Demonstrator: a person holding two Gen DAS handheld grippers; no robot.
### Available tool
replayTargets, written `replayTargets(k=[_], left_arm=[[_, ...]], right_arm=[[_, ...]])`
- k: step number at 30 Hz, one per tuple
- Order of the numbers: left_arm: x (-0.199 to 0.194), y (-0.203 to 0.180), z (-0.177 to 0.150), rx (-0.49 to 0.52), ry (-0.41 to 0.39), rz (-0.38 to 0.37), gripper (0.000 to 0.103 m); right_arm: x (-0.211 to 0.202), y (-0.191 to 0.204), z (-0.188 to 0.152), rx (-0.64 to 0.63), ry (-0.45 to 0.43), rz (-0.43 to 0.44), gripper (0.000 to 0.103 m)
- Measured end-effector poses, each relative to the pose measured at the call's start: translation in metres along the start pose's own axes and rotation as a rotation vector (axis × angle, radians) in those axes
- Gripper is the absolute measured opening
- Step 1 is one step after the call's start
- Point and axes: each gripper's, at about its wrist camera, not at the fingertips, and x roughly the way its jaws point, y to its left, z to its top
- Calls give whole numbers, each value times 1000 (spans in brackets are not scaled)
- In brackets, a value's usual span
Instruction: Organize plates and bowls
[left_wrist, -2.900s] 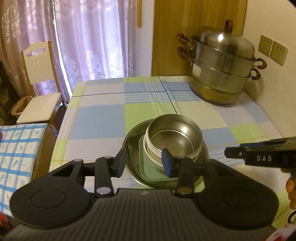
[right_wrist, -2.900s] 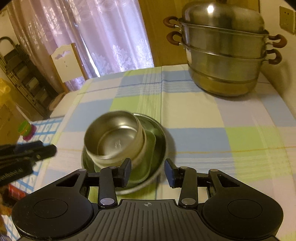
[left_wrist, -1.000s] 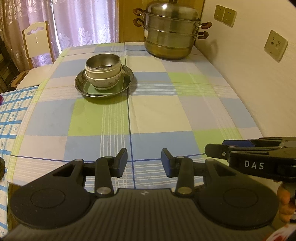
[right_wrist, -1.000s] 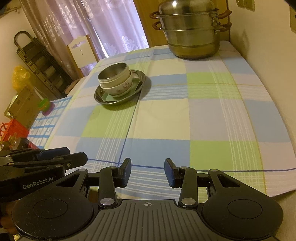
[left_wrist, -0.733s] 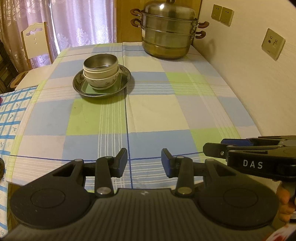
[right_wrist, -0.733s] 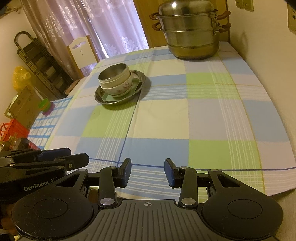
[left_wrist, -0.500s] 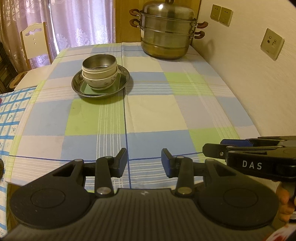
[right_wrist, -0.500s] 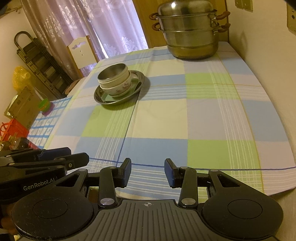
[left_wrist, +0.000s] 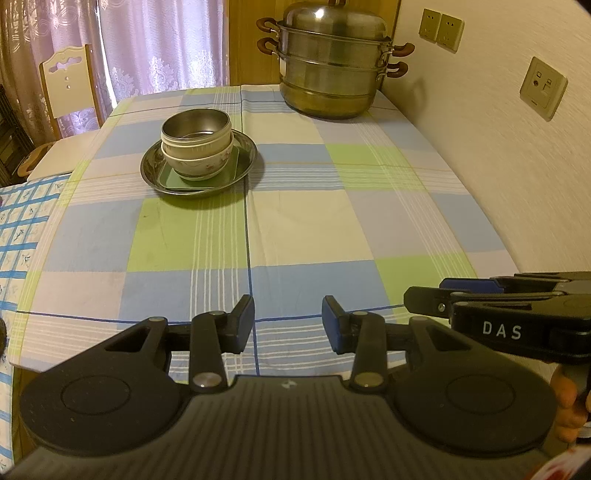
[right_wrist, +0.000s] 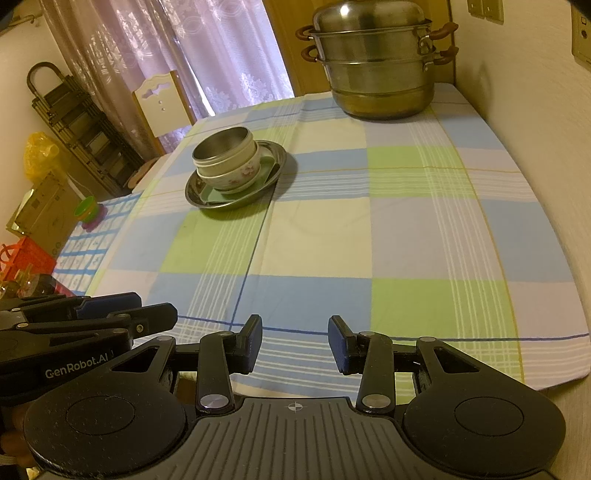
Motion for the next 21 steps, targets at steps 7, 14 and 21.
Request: replayTargets(k=[7, 14, 21], left_arm=[[0, 0, 0, 1, 0, 1, 37], [1, -1, 1, 0, 2, 0, 37], [1, -1, 2, -2, 4, 0, 37]], right_arm=[[0, 1, 0, -1, -1, 0, 40], [0, -3, 1, -1, 0, -3, 40], [0, -3, 1, -2, 1, -2, 40]])
